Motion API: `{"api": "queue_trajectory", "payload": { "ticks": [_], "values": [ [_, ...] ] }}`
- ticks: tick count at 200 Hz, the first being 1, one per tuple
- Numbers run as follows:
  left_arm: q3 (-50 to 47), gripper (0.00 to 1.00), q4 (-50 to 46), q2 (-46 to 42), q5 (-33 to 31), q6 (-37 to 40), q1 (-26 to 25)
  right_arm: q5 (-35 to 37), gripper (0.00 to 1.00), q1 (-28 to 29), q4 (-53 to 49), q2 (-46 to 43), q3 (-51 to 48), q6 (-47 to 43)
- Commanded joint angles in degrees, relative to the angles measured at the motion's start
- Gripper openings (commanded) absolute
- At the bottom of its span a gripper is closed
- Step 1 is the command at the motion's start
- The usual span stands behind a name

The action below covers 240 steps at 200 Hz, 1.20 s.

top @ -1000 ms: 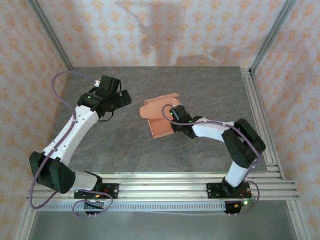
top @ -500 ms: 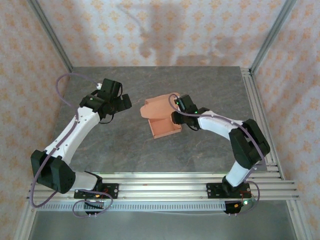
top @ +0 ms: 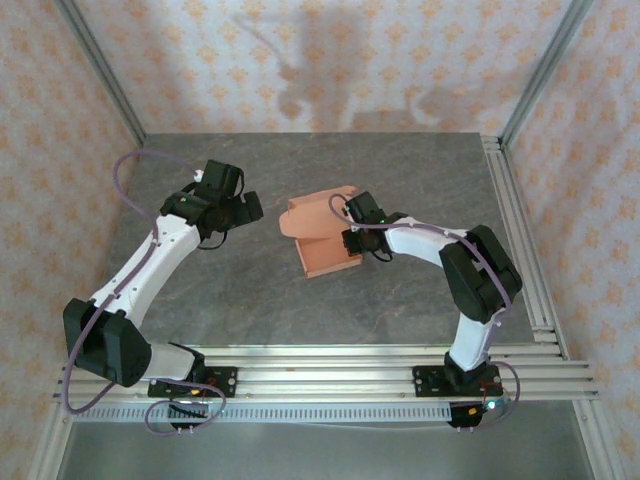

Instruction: Fold the paper box

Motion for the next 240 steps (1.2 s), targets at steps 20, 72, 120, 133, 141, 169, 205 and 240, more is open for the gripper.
{"api": "queue_trajectory", "payload": {
  "ticks": [20,72,120,133,141,169,205,240],
  "values": [
    [-1.41,1.00,1.79,-0.55,-1.09,-0.44,0.94,1.99,0.02,0.03,-1.77,-0.47,0.83,-0.89],
    [-15.08,1.00,13.67,-3.59,12.57,-9.12,12.73,-0.28,0.00,-0.23,4.13,-8.67,-1.79,2.65],
    [-19.91,0.95,34.25,2.79,35.00,-9.80,11.74,-5.42,0.00,-0.78,20.18,-19.28,-8.61,7.68],
    [-18.49,0.92,35.55,4.04,36.95,-7.98,9.32,-6.56,0.00,-1.00,23.18,-21.10,-9.47,9.25],
    [-17.35,0.91,35.81,4.90,38.02,-6.70,7.55,-7.20,0.00,-1.03,25.19,-22.02,-10.07,10.21],
    [-13.41,0.88,34.41,7.02,39.90,0.19,1.48,-9.90,0.00,-1.14,30.76,-23.52,-11.33,13.11],
    [-11.97,0.83,39.23,9.01,46.08,-0.62,-1.63,-13.40,0.00,-1.11,33.31,-23.40,-11.47,13.94],
    [-9.22,0.82,39.96,9.87,47.79,-0.65,-4.95,-14.77,0.00,-1.18,34.08,-23.27,-11.57,13.50]
  ]
}}
